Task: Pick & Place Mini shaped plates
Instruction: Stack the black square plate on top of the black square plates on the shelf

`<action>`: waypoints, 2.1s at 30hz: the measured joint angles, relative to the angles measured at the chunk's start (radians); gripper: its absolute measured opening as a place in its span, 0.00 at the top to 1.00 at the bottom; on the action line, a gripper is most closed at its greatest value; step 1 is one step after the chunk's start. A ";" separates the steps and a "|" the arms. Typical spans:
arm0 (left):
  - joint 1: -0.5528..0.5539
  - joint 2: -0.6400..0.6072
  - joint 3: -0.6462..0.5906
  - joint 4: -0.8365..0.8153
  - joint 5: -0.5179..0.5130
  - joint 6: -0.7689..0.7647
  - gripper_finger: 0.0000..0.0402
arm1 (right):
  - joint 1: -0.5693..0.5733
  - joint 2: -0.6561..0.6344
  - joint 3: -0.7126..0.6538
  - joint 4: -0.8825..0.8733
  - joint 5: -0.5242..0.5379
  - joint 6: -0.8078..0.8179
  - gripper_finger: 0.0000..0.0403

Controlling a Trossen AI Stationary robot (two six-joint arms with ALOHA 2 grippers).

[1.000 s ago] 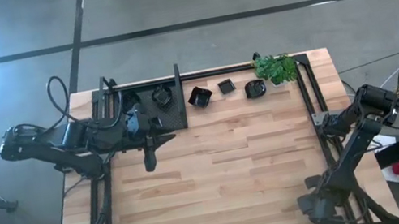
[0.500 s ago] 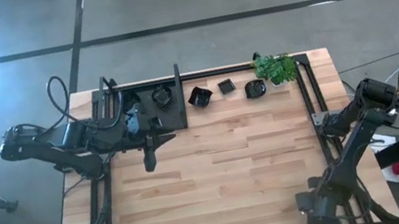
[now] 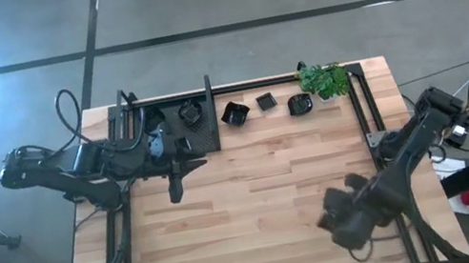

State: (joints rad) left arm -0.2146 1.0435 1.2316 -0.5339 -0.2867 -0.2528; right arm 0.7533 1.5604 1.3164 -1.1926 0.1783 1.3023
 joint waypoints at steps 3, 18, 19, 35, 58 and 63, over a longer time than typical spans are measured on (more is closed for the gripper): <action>0.000 0.001 0.000 0.000 0.017 0.020 0.83 | -0.069 0.000 0.049 -0.008 0.150 -0.069 0.98; 0.003 0.112 -0.002 0.062 -0.090 0.093 0.83 | -0.442 0.000 0.192 0.156 0.491 -0.556 0.98; 0.003 0.129 -0.002 0.088 -0.120 0.106 0.83 | -0.455 0.000 0.196 0.178 0.496 -0.583 0.98; 0.004 0.335 -0.002 0.320 -0.250 0.203 0.83 | -0.503 0.001 0.201 0.316 0.506 -0.734 0.98; 0.017 0.407 -0.002 0.393 -0.403 0.189 0.83 | -0.504 0.001 0.200 0.317 0.506 -0.739 0.98; 0.024 0.407 -0.002 0.392 -0.396 0.152 0.83 | -0.504 0.001 0.200 0.316 0.506 -0.739 0.98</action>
State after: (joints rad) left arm -0.1907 1.4509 1.2297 -0.1418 -0.6825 -0.1006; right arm 0.2493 1.5616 1.5162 -0.8768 0.6842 0.5632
